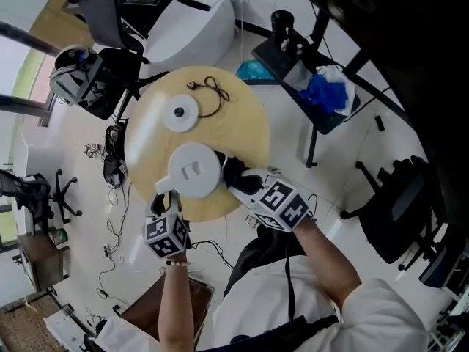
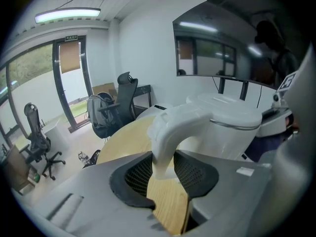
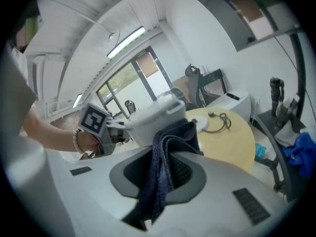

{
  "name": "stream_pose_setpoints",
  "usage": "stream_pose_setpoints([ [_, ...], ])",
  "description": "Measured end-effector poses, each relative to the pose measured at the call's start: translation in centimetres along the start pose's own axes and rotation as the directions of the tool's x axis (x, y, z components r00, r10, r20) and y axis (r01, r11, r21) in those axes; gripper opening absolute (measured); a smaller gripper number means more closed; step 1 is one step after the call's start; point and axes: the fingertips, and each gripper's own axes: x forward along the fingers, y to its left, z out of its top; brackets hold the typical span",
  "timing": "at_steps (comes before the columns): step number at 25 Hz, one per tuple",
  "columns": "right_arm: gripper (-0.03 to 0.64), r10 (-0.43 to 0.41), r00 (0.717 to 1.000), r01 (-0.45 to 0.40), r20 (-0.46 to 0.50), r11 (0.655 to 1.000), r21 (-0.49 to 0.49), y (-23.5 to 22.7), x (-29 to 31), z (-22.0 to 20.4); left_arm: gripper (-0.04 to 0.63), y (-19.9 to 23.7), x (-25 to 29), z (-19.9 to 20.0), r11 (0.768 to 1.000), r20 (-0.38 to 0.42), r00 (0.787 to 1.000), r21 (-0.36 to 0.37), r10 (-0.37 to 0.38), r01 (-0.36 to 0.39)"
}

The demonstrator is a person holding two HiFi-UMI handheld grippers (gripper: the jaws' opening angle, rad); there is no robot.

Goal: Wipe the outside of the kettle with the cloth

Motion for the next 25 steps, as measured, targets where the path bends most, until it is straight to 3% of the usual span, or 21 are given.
stream_pose_setpoints([
  [4,0.064,-0.035,0.999,0.037,0.023,0.995,-0.098,1.5,-2.1,2.9,0.149,-1.0,-0.9,-0.6,0.999,-0.01,1.0,-0.027,-0.018,0.018],
  [7,0.064,-0.07,0.997,0.072,0.021,0.99,-0.122,0.5,-2.2,2.8,0.147,-2.1,-1.7,-1.3,0.998,-0.017,0.999,-0.035,-0.044,0.043],
  [13,0.064,-0.099,0.989,0.088,-0.11,0.992,-0.095,-3.0,0.9,-2.8,0.138,-3.9,-3.2,-2.3,0.996,-0.024,0.996,-0.039,-0.081,0.08],
  [20,0.064,-0.087,0.951,0.095,-0.296,0.995,0.01,-6.7,6.1,-12.0,0.138,-4.8,-3.7,-2.6,0.996,-0.019,0.996,-0.006,-0.084,0.084],
  [25,0.064,-0.062,0.955,0.087,-0.29,0.993,0.075,-7.2,7.0,-13.2,0.258,-4.8,-2.9,-1.7,0.992,0.049,0.992,0.042,-0.119,0.117],
])
